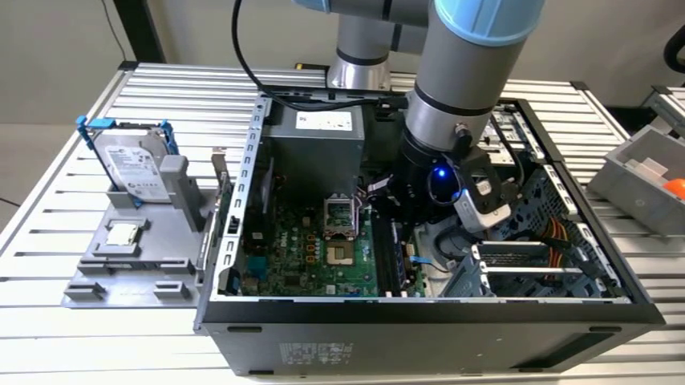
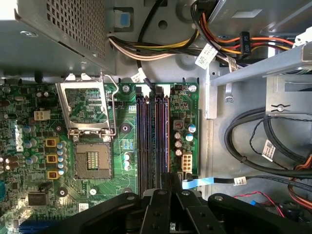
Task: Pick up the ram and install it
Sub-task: 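Insert the ram into the slot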
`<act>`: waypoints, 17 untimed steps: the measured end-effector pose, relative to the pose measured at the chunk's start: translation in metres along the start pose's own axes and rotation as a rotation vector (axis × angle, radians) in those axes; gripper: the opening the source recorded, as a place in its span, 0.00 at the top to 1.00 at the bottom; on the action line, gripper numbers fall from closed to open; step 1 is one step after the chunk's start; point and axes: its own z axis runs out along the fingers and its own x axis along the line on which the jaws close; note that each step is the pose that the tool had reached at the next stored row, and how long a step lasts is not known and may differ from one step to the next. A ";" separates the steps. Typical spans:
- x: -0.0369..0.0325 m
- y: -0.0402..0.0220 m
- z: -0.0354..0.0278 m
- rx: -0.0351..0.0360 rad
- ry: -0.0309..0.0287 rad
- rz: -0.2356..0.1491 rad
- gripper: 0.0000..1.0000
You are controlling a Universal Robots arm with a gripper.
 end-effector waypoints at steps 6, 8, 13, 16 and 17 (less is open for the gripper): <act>0.0000 0.0000 -0.0002 0.0001 0.0000 0.000 1.00; 0.0000 0.0000 -0.0002 0.0001 0.0000 0.000 1.00; -0.0001 0.0000 -0.0002 0.0002 -0.0009 -0.026 1.00; 0.0000 0.0000 -0.0002 0.0004 -0.0017 -0.051 1.00; 0.0000 0.0000 -0.0002 0.0004 -0.0020 -0.059 1.00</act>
